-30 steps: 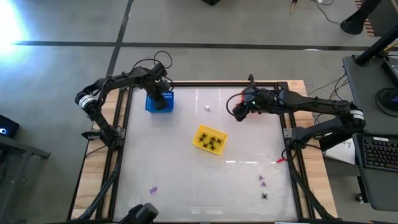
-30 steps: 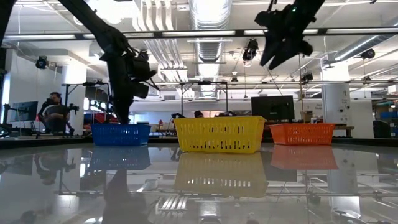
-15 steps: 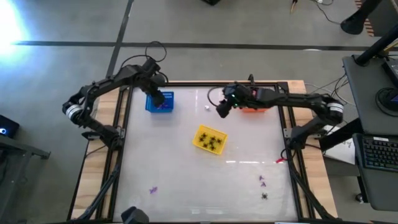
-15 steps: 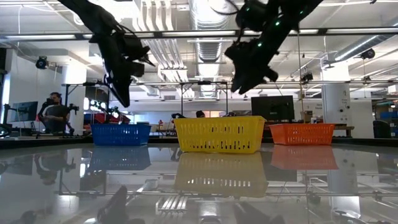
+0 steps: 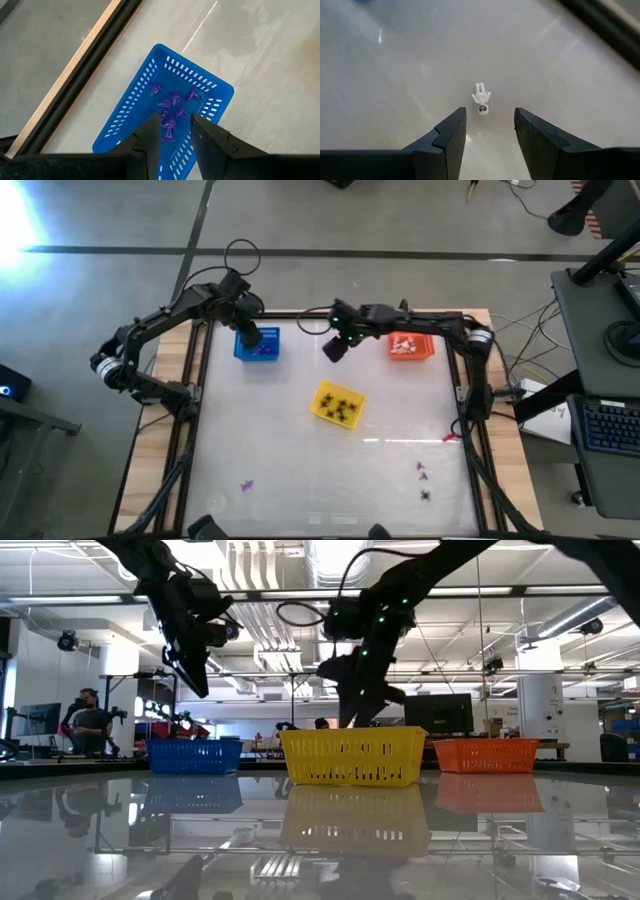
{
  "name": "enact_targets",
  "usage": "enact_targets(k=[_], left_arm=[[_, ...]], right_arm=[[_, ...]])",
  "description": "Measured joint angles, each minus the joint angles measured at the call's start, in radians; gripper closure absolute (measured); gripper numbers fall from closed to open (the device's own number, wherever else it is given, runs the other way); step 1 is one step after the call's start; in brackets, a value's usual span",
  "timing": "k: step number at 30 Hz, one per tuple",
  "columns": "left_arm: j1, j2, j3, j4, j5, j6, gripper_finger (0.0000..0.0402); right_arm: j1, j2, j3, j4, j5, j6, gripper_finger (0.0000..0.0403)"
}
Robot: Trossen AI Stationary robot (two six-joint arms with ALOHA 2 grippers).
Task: Sort Halloween decoration
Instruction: Put the white skeleton toy into the orange bin
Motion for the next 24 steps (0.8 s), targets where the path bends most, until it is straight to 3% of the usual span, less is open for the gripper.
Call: enact_targets(k=[8,14,24], left_arm=[[0.0,0.008,-0.001,0.0,0.0,-0.021,0.0312],[0.0,0.009,-0.001,0.0,0.0,-0.023,0.0312],[0.0,0.009,-0.001,0.001,0.0,-0.039,0.0312]], right_arm=[[-0.007,0.115,0.129,-0.043,-0.014,-0.05,0.0243],[-0.038,0.156,0.143,-0.046,-0.168,-0.039,0.0243],[-0.039,0.217,0.136,-0.061,-0.166,-0.069,0.0243]])
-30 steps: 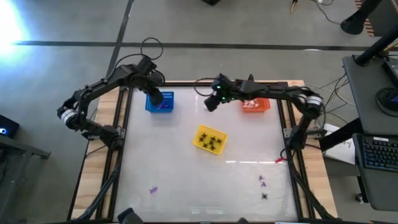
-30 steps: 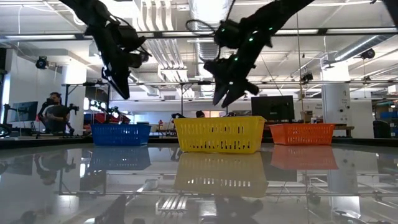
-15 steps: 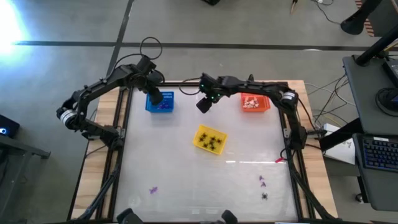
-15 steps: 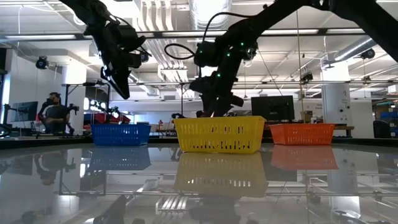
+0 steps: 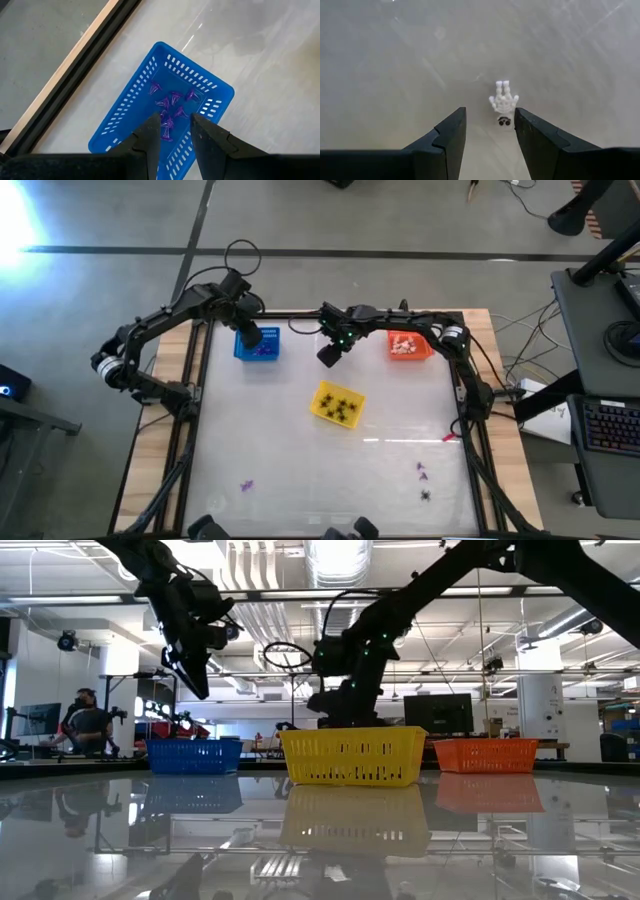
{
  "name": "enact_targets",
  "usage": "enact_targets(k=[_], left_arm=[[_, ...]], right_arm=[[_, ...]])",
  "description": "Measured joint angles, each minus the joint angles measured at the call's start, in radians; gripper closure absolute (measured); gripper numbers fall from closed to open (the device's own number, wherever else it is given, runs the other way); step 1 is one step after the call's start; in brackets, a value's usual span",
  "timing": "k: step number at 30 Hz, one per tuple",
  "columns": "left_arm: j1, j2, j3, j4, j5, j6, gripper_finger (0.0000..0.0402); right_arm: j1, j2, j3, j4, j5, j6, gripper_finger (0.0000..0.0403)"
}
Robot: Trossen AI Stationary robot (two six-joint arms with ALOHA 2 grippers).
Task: Sort Halloween decoration
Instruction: Put the white skeleton toy into the orange bin
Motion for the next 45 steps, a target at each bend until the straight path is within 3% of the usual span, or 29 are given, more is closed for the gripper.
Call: enact_targets(k=[13,26,35,45], left_arm=[[0.0,0.0,0.0,0.009,0.0,-0.01,0.0312],[0.0,0.0,0.0,0.011,0.0,-0.013,0.0312],[0.0,0.0,0.0,0.011,0.0,-0.013,0.0313],[0.0,0.0,0.0,0.011,-0.001,-0.008,0.0313]], right_arm=[[-0.005,0.057,0.003,0.014,0.018,-0.029,0.0254],[-0.02,0.056,0.002,-0.008,-0.004,-0.037,0.0384],[-0.02,-0.006,-0.005,-0.048,0.015,-0.043,0.0388],[-0.03,-0.077,-0.002,-0.206,0.062,-0.075,0.0389]])
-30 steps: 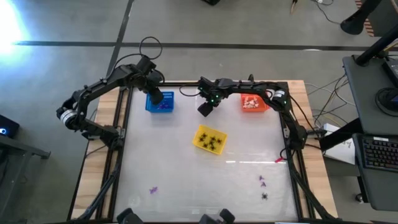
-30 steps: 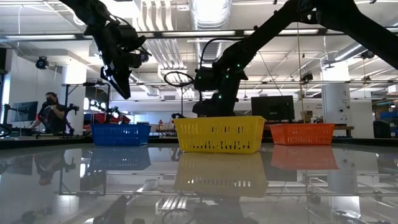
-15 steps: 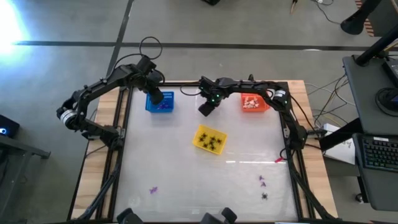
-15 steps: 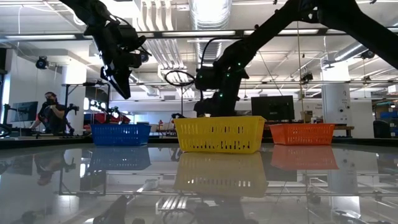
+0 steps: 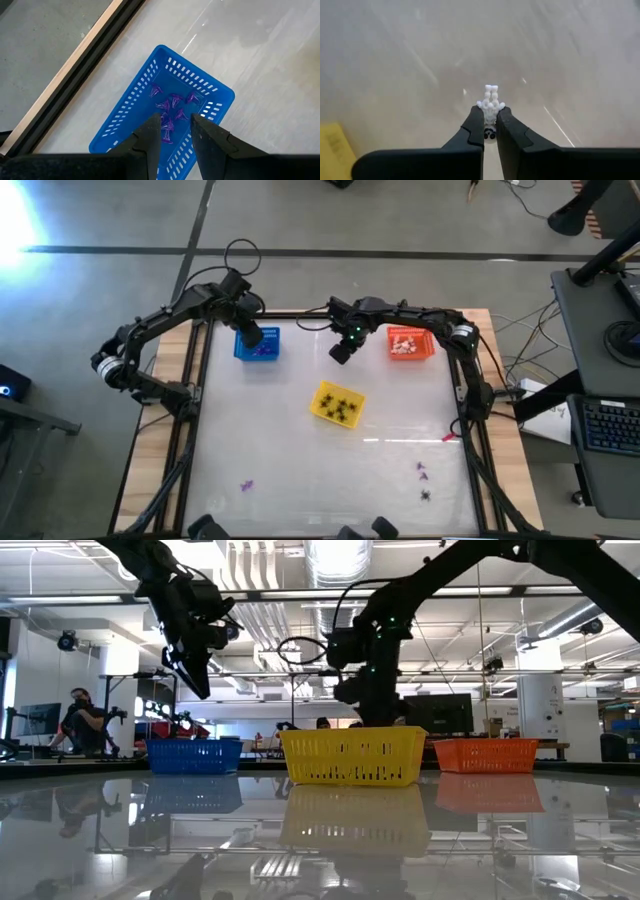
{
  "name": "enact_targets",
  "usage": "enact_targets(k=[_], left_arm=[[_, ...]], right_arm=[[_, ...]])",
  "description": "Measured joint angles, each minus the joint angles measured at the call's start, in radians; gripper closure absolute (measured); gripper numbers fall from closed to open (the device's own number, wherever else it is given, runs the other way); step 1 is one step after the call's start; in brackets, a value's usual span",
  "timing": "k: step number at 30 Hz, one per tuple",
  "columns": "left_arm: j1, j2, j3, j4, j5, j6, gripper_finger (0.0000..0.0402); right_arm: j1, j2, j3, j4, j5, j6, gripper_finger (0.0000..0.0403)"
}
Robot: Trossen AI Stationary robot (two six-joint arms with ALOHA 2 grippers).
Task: Sort Halloween decoration
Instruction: Put the white skeleton toy into the orange bin
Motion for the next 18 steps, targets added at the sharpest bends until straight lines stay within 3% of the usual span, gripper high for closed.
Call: enact_targets(k=[5,18], left_arm=[[0.0,0.0,0.0,0.0,0.0,0.009,0.0313],[0.0,0.0,0.0,-0.003,0.0,0.057,0.0313]], right_arm=[[-0.016,-0.028,-0.001,-0.124,0.012,-0.041,0.039],[-0.067,-0.194,-0.054,-0.192,0.023,-0.046,0.039]])
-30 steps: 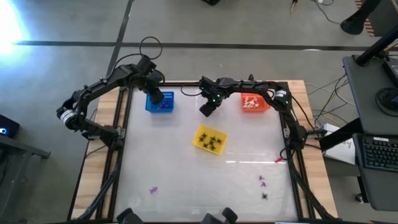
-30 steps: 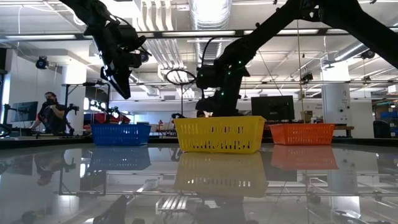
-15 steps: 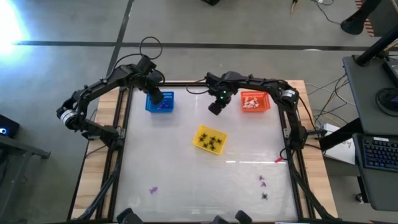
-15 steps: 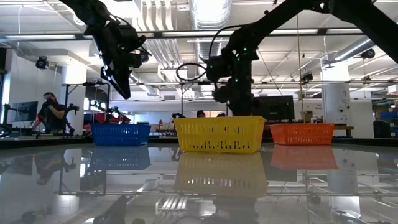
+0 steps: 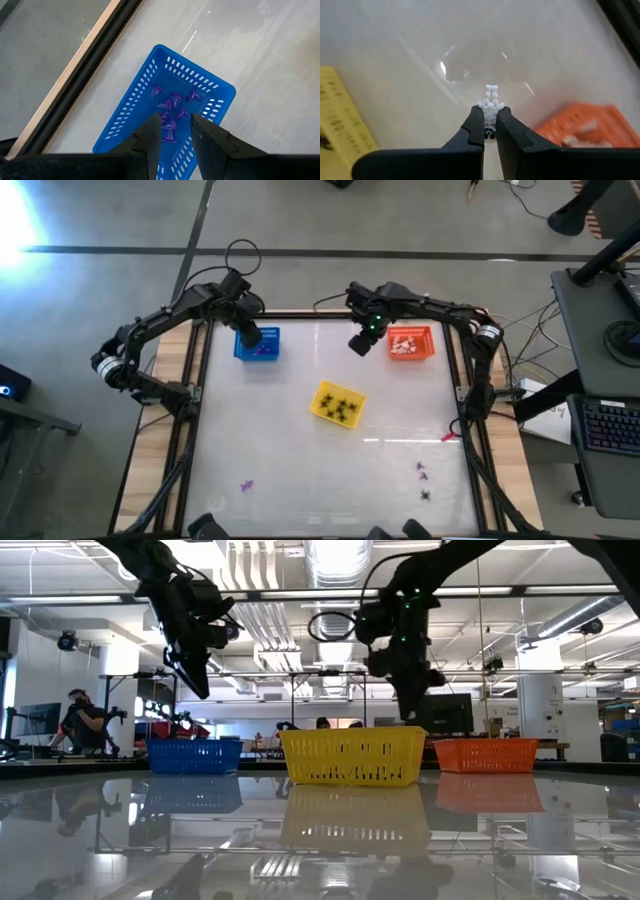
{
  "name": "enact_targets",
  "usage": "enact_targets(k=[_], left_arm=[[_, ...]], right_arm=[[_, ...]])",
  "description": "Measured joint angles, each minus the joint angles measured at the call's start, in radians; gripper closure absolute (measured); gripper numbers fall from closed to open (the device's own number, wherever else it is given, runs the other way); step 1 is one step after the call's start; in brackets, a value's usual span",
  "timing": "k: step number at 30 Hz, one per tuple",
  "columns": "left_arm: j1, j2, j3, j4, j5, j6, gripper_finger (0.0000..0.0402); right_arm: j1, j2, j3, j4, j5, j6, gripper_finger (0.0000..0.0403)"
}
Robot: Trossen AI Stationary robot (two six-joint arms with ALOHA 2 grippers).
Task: Sort Halloween decoration
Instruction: Put the white skeleton toy into the orange bin
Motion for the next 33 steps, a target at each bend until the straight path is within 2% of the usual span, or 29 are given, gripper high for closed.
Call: enact_targets(k=[13,19,24,29,33], left_arm=[[0.0,0.0,0.0,-0.001,0.0,0.0,0.0313],[0.0,0.0,0.0,-0.005,0.0,0.0,0.0312],[0.0,0.0,0.0,-0.007,0.0,-0.001,0.0312],[0.0,0.0,0.0,-0.01,0.0,-0.011,0.0312],[0.0,0.0,0.0,-0.011,0.0,-0.011,0.0312]], right_arm=[[-0.131,-0.199,-0.281,0.028,0.002,0.046,0.039],[-0.209,-0.238,-0.395,0.071,0.003,0.041,0.039],[-0.238,-0.235,-0.431,0.074,0.018,0.02,0.0389],[-0.237,-0.235,-0.427,0.073,0.152,0.006,0.036],[-0.237,-0.235,-0.413,0.072,0.155,0.003,0.032]])
